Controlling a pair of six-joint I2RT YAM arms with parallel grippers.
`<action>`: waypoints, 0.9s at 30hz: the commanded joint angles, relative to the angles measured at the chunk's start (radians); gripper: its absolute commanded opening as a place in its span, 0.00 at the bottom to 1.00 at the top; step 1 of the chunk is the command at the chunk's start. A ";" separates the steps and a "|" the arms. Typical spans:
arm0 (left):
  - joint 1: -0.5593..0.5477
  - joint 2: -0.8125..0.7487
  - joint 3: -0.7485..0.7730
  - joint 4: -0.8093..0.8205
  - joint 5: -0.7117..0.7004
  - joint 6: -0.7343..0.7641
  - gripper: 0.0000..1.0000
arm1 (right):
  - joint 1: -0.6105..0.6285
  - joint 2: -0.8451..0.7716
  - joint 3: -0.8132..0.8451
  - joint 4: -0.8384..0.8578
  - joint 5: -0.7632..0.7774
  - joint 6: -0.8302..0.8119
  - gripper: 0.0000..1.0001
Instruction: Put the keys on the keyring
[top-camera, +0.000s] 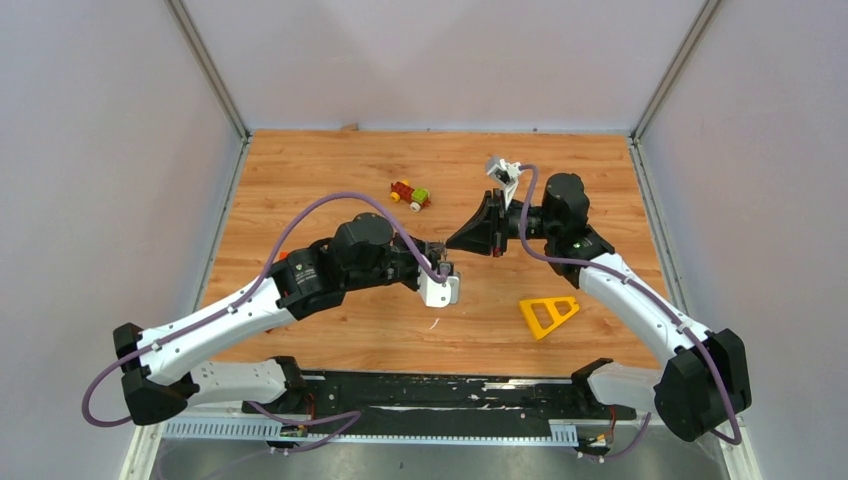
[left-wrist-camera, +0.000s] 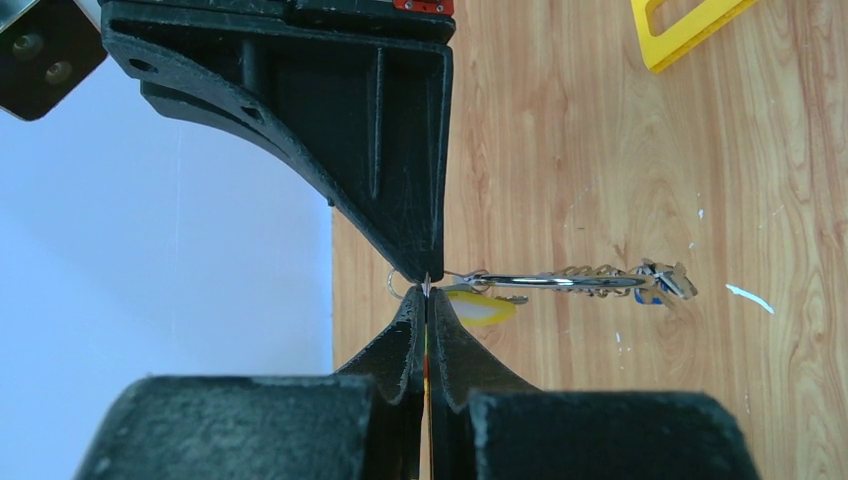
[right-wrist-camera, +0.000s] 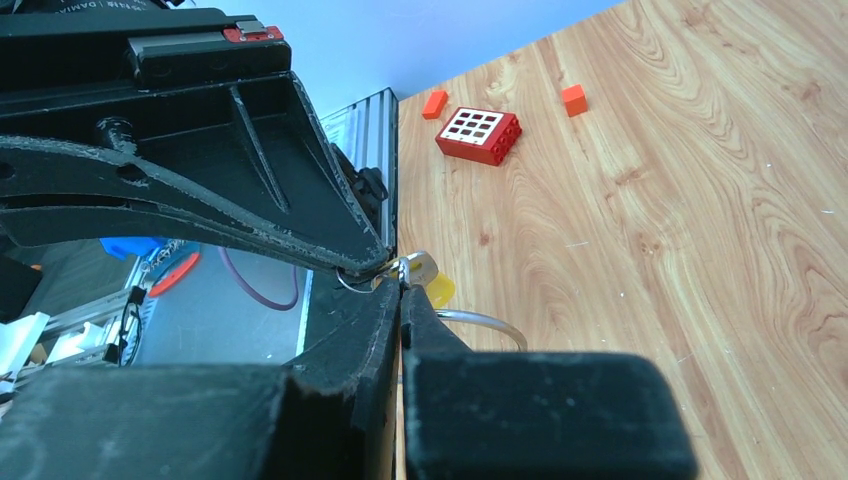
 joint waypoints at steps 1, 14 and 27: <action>-0.006 -0.020 0.022 0.018 -0.040 0.029 0.00 | -0.002 -0.015 -0.007 0.023 -0.014 -0.007 0.00; -0.004 -0.034 -0.042 0.067 -0.082 0.067 0.00 | -0.009 -0.023 -0.025 0.080 -0.059 0.021 0.00; -0.006 -0.010 -0.035 0.043 -0.052 0.074 0.00 | -0.009 -0.016 -0.024 0.094 -0.047 0.045 0.00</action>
